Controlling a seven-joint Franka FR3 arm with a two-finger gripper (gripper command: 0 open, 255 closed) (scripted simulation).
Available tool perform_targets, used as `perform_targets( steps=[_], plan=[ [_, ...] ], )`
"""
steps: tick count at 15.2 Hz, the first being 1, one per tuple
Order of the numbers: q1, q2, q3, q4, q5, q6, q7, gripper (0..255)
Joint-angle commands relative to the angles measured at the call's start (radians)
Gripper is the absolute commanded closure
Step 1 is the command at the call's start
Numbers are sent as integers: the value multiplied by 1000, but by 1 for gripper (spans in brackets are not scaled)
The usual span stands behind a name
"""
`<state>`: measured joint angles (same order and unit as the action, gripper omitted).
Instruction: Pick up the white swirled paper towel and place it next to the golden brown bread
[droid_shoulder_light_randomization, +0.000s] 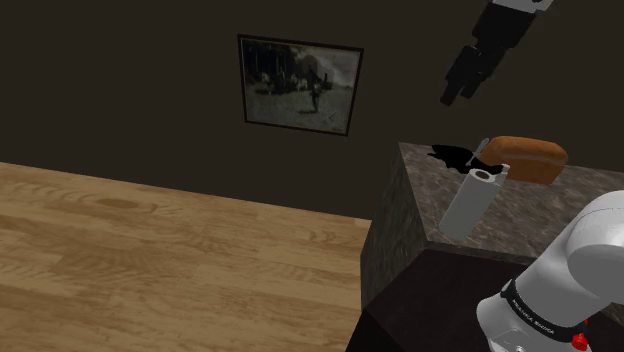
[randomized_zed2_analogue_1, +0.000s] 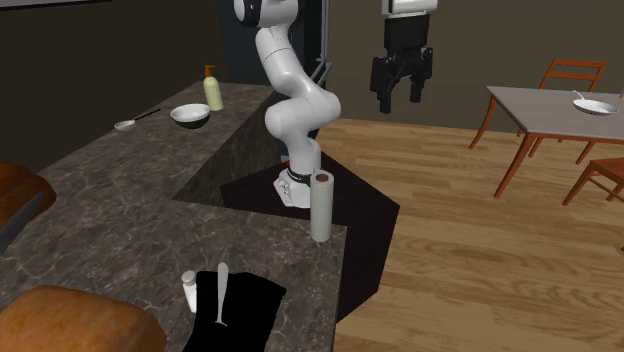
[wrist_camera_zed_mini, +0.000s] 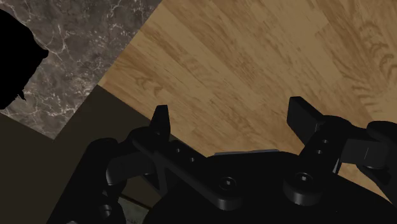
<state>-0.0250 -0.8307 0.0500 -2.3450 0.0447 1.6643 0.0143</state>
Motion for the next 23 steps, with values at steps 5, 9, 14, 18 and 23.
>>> perform_targets(
  steps=[5, 9, 14, 18, 23],
  plan=[
    [-18, -102, -34, -148, -38, 35, -38, 0],
    [-45, -204, -75, -287, -85, 63, -79, 0],
    [-97, -331, -139, -447, -162, 89, -139, 0],
    [-160, -432, -206, -565, -242, 102, -199, 0],
    [-189, -455, -237, -633, -277, 147, -217, 0]
  ],
)
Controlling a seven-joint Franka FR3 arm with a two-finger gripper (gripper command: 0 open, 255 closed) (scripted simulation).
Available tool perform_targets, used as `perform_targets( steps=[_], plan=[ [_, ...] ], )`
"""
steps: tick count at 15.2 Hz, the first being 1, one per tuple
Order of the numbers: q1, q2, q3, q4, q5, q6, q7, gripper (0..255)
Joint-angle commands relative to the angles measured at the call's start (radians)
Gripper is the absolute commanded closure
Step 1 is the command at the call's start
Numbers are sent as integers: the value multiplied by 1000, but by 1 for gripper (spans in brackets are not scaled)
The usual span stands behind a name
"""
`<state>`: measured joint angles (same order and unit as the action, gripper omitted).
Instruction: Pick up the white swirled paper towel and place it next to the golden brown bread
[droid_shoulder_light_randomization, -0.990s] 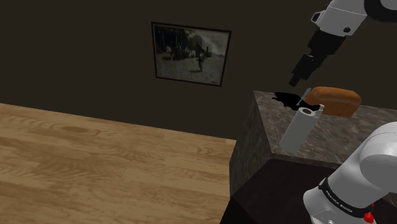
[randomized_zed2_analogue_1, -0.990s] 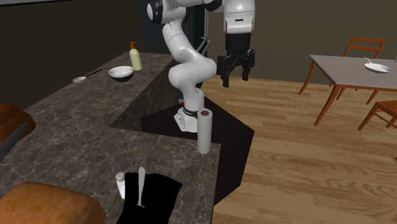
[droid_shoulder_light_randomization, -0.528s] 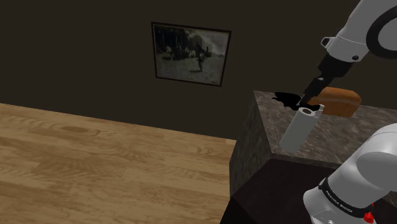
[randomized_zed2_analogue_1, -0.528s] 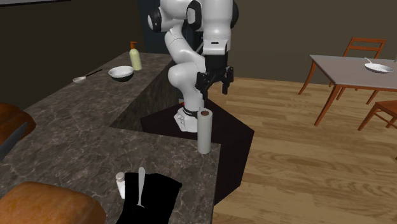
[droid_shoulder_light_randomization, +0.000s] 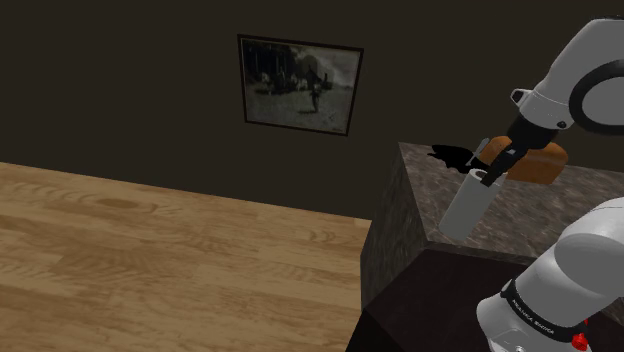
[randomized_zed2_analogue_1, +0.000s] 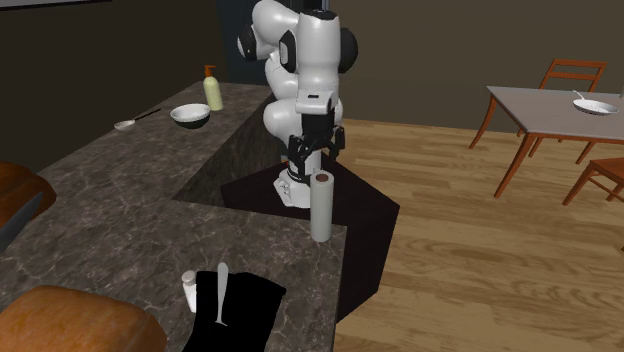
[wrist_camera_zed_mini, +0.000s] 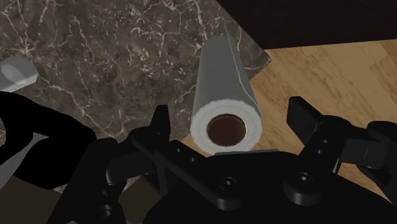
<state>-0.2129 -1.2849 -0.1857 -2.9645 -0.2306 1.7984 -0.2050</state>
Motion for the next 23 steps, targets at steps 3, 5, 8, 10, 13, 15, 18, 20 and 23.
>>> perform_targets(
  steps=[3, 5, 8, 10, 13, 15, 18, 20, 23],
  plan=[
    [-9, 6, -13, -51, -15, 57, 2, 0],
    [-13, 11, -20, -70, -22, 81, 1, 0],
    [-13, 11, -20, -70, -22, 81, 1, 0],
    [-13, 11, -20, -70, -22, 81, 1, 0],
    [-13, 11, -20, -70, -22, 81, 1, 255],
    [-13, 11, -19, -70, -22, 81, 1, 255],
    [-13, 11, -19, -70, -22, 81, 2, 255],
    [-13, 11, -19, -70, -22, 81, 2, 255],
    [-11, 11, -16, -57, -18, 68, 1, 255]
  ],
)
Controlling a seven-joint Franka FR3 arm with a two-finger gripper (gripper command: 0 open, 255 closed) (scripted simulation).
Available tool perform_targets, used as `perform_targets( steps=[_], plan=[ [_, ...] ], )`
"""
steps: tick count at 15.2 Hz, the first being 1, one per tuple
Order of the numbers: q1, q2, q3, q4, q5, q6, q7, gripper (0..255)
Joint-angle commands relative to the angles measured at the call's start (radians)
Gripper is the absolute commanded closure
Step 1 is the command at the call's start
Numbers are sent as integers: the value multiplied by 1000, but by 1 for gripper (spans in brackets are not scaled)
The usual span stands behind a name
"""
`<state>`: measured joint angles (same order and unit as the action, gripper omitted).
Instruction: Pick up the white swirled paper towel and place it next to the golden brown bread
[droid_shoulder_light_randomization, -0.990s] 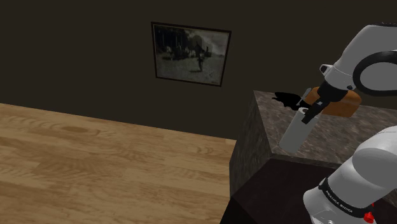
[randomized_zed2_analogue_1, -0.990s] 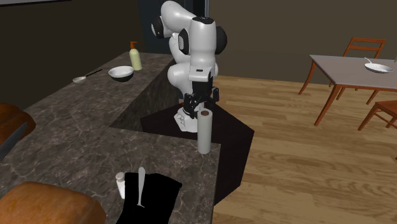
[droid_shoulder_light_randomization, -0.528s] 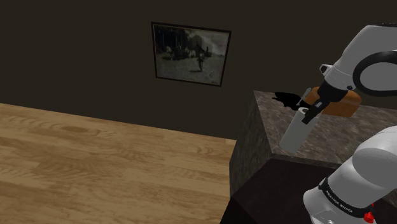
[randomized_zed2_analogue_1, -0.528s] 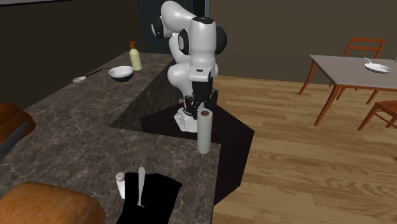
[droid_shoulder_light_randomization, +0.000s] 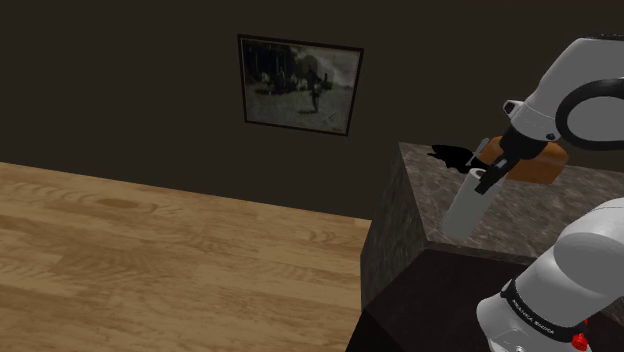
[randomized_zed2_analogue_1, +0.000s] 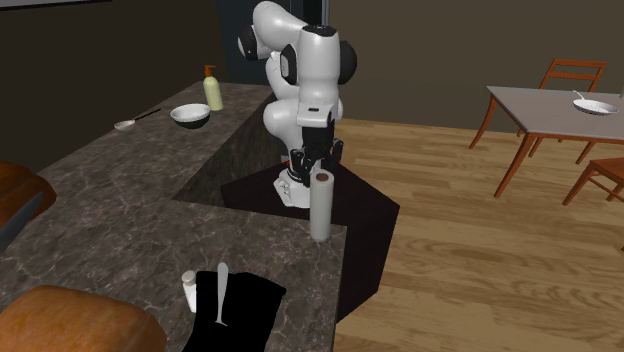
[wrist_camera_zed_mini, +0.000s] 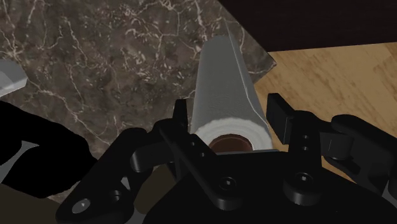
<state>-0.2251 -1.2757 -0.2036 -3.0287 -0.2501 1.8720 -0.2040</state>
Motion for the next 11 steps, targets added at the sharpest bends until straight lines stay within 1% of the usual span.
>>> perform_targets(
  steps=[1, 11],
  plan=[
    [4, 2, 5, 21, 5, -19, 0, 255],
    [27, 25, 34, 162, 38, -136, -2, 255]
  ],
)
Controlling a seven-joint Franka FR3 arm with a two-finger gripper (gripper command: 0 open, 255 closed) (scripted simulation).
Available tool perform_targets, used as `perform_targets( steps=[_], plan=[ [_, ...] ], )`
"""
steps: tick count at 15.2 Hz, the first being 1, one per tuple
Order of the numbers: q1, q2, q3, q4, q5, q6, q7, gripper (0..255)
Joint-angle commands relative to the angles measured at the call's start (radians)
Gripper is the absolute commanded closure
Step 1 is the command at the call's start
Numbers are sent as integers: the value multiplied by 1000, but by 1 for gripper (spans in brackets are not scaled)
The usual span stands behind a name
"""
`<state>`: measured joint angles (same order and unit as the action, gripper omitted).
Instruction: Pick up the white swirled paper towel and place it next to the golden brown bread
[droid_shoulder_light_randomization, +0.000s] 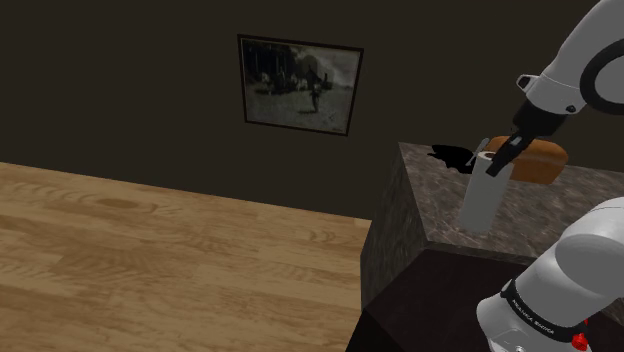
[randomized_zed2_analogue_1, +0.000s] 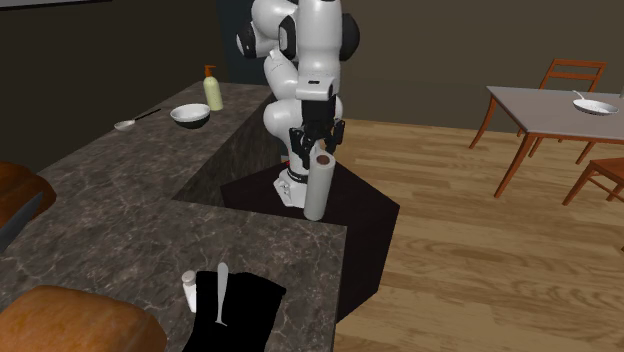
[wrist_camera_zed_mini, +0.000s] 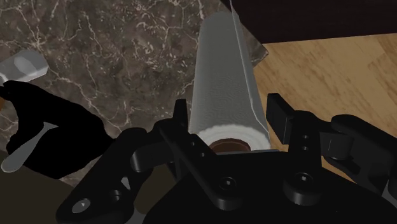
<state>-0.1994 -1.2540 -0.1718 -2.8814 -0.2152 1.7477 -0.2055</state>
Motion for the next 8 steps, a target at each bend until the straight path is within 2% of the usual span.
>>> perform_targets(
  steps=[1, 8],
  plan=[
    [4, 7, 5, 29, 5, -22, -1, 255],
    [15, 38, 21, 134, 23, -96, -4, 255]
  ],
)
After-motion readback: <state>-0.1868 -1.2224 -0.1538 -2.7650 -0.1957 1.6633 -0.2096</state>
